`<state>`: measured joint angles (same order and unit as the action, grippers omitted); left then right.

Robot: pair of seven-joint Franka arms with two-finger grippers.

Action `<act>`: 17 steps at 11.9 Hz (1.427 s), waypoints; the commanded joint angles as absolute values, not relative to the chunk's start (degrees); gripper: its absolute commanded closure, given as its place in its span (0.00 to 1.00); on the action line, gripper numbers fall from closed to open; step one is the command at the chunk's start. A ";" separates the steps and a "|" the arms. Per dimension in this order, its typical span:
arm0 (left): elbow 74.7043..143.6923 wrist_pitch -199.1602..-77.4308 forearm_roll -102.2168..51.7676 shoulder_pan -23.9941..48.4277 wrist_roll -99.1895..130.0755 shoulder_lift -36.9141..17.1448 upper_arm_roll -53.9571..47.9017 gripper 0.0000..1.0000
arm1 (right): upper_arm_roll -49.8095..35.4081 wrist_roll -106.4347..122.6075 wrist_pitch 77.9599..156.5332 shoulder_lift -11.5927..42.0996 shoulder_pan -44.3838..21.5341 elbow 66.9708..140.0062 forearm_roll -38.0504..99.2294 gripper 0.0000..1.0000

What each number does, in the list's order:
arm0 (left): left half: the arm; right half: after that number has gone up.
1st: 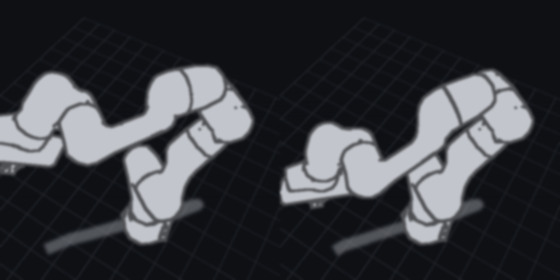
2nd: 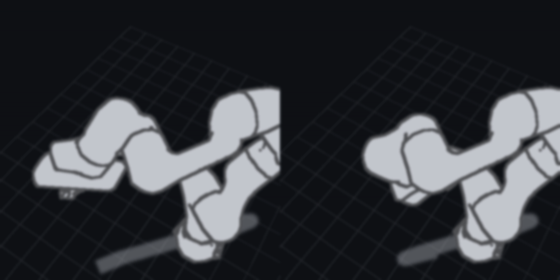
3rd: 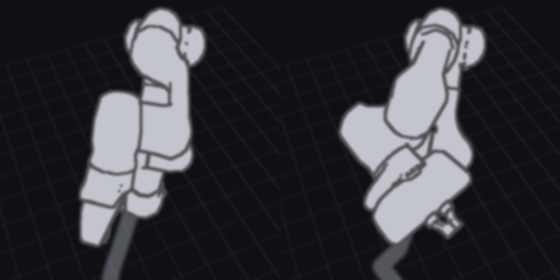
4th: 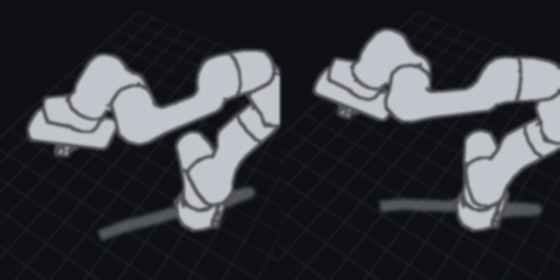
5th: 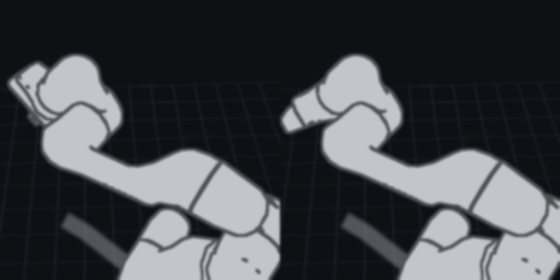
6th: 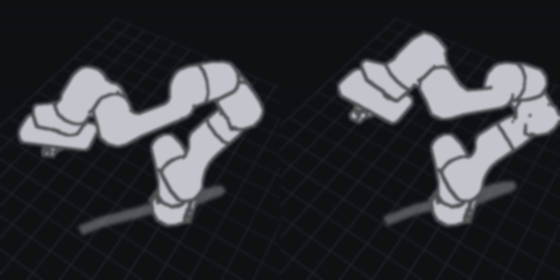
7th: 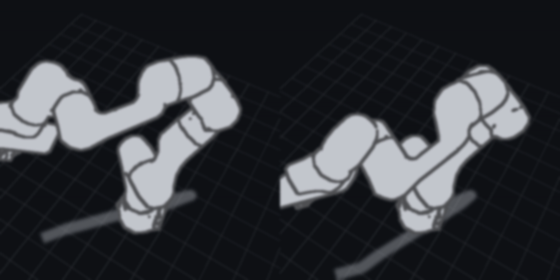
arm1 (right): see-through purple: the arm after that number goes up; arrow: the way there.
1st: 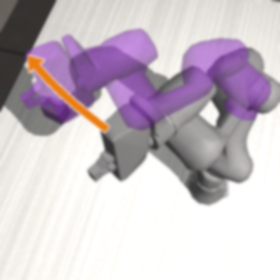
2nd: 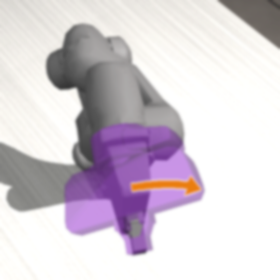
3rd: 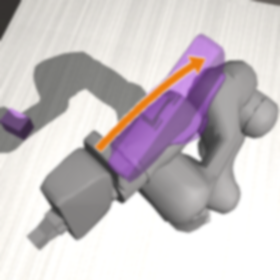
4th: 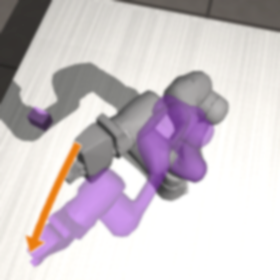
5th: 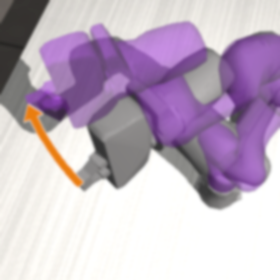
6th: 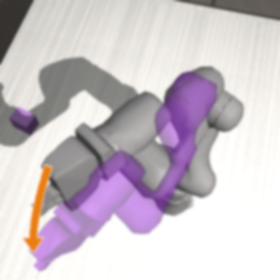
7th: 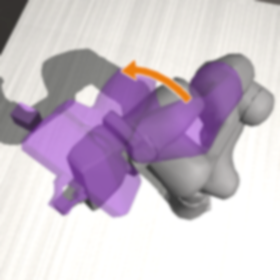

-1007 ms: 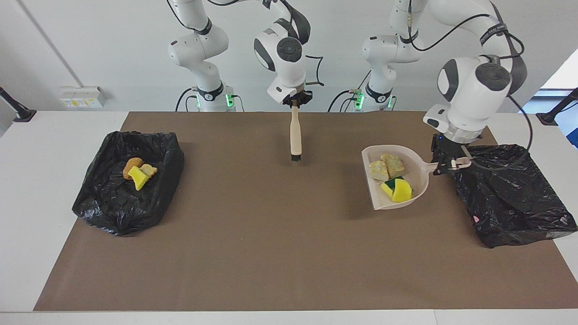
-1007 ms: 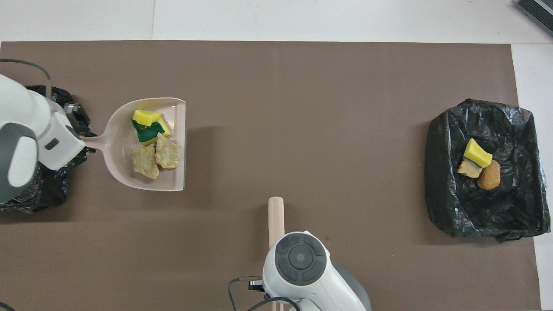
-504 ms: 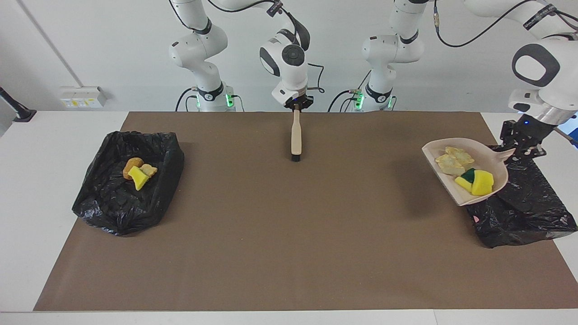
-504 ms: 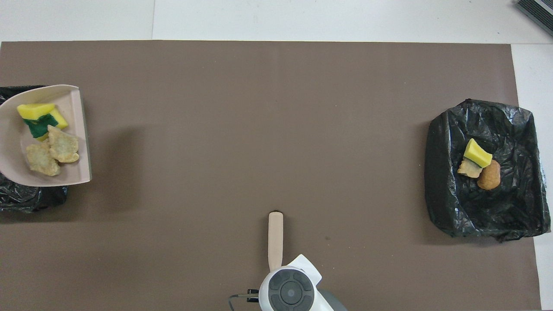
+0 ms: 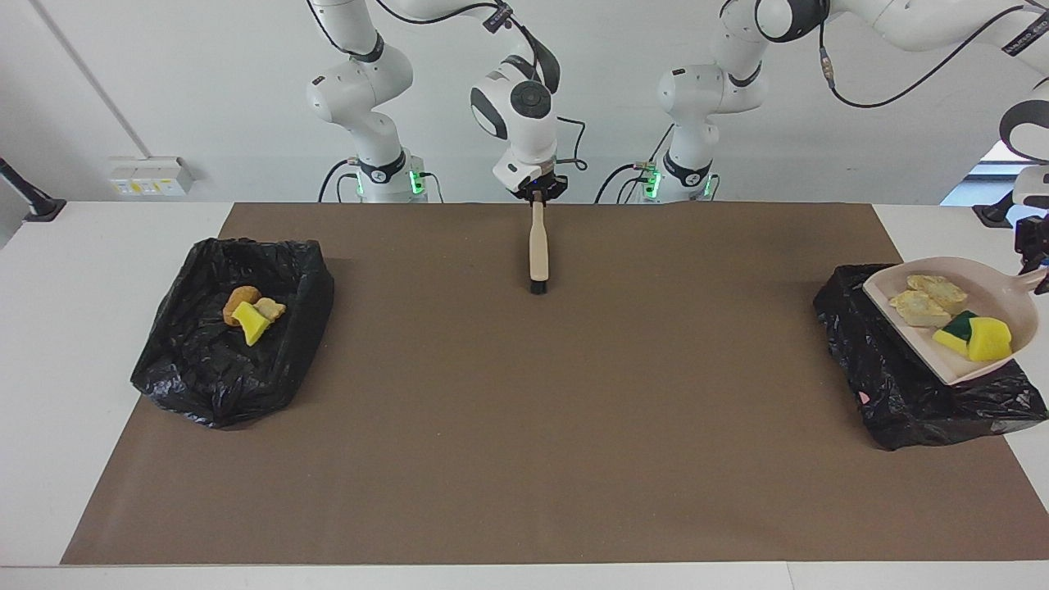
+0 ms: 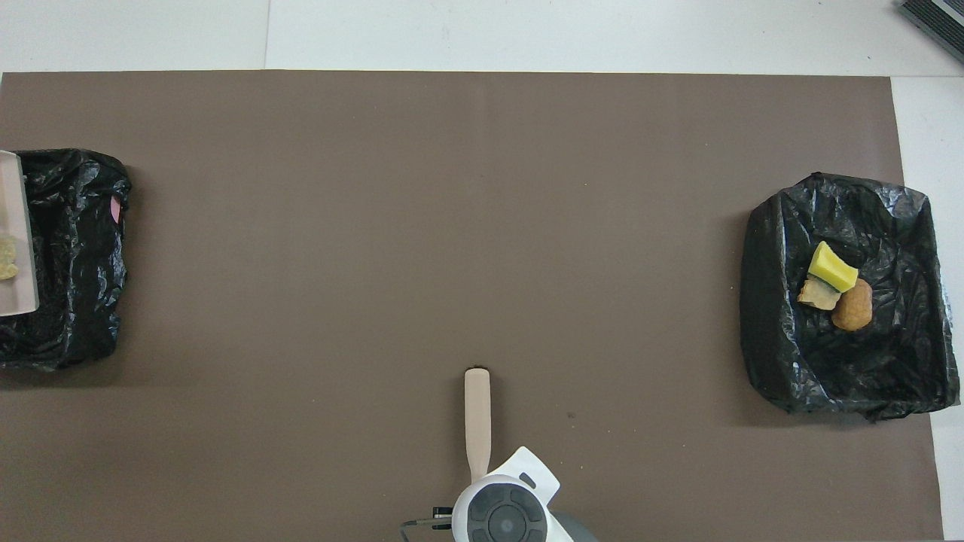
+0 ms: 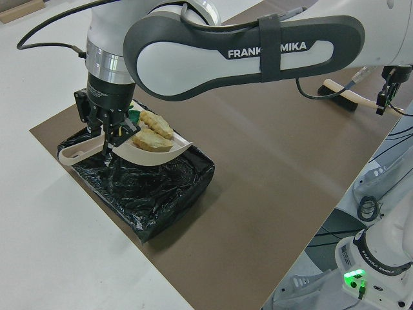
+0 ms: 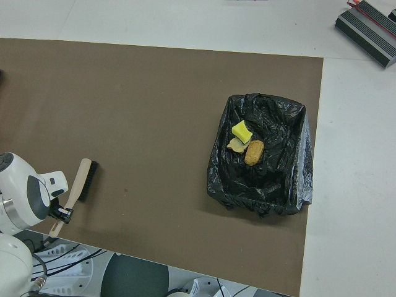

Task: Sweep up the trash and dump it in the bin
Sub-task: 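Tip the dustpan over the black bin with the left gripper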

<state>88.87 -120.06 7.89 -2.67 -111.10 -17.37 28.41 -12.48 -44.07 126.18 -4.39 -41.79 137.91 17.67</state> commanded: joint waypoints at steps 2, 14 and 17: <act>89.73 -124.35 21.04 -3.17 -109.87 -18.19 28.30 1.00 | -12.48 -43.50 127.71 -5.80 -41.57 139.83 15.38 1.00; 89.47 -124.45 47.80 -0.18 -101.61 -17.31 26.63 1.00 | -12.30 -41.93 126.04 -3.25 -37.90 133.87 16.08 0.00; 89.82 -123.76 55.08 1.84 -98.54 -16.27 26.63 1.00 | -12.04 -39.46 124.02 -3.78 -33.86 130.01 15.04 0.00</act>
<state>88.97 -124.03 50.61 -0.06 -101.21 -18.06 26.16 -11.98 -41.57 126.13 -4.02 -36.83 133.15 16.12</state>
